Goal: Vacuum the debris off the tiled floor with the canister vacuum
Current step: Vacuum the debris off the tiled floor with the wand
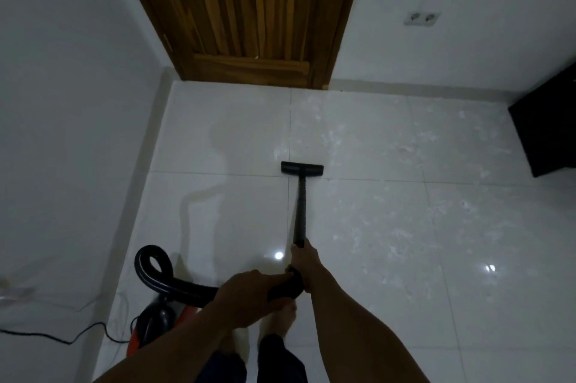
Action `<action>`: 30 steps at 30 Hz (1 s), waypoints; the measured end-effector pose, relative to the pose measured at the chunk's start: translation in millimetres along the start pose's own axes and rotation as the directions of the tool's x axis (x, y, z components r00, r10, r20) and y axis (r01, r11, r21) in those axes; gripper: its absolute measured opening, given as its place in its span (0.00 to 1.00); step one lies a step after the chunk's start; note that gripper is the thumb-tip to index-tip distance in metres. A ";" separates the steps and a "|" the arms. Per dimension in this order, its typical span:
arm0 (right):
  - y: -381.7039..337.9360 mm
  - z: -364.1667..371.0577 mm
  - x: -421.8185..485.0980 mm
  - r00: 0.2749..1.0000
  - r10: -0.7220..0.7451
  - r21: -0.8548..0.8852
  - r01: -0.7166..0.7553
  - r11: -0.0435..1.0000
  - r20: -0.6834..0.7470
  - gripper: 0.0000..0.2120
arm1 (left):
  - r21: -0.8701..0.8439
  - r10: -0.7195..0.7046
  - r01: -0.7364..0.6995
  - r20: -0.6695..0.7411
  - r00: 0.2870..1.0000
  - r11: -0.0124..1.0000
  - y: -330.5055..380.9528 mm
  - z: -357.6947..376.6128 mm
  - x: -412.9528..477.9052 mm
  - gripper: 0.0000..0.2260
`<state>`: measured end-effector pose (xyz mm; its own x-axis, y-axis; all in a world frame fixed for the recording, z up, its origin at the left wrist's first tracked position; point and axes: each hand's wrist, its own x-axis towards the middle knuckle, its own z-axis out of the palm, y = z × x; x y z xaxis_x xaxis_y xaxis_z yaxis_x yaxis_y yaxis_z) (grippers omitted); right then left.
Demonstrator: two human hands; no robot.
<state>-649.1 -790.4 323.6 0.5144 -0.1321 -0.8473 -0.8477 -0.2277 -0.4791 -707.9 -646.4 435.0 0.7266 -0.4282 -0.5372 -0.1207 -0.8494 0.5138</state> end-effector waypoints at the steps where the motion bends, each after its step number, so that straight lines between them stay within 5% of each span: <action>1: -3.2 0.1 4.3 1.000 0.009 0.018 -0.008 1.000 -0.017 0.20 | -0.001 -0.007 0.007 0.010 1.000 1.000 -0.8 -4.1 4.6 0.22; 9: -56.0 1.9 42.0 1.000 -0.021 0.003 0.021 1.000 0.002 0.21 | 0.010 -0.058 0.057 0.127 0.990 0.998 -22.4 -47.6 57.1 0.28; 14: -113.9 13.9 83.7 0.998 -0.035 -0.061 0.038 0.997 0.047 0.20 | -0.048 -0.175 0.186 0.174 0.969 0.981 -57.7 -83.7 103.0 0.48; 18: -169.6 27.5 117.0 0.999 0.005 -0.048 -0.003 0.999 0.049 0.19 | -0.029 -0.082 0.086 0.126 0.989 0.996 -75.8 -139.2 134.5 0.44; 22: -220.2 40.9 149.7 0.999 -0.013 -0.065 0.015 0.998 0.032 0.19 | -0.037 -0.071 0.072 0.038 0.997 0.997 -103.7 -174.0 167.4 0.26; 30: -283.9 50.1 174.2 0.999 -0.052 -0.066 0.051 0.997 -0.017 0.19 | -0.086 -0.051 0.052 0.016 0.999 0.995 -126.9 -228.9 199.7 0.23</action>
<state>-325.4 -700.4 300.6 0.5597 -0.1366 -0.8174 -0.8102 -0.2974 -0.5051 -392.7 -553.5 415.6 0.7211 -0.3890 -0.5734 -0.0236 -0.8408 0.5408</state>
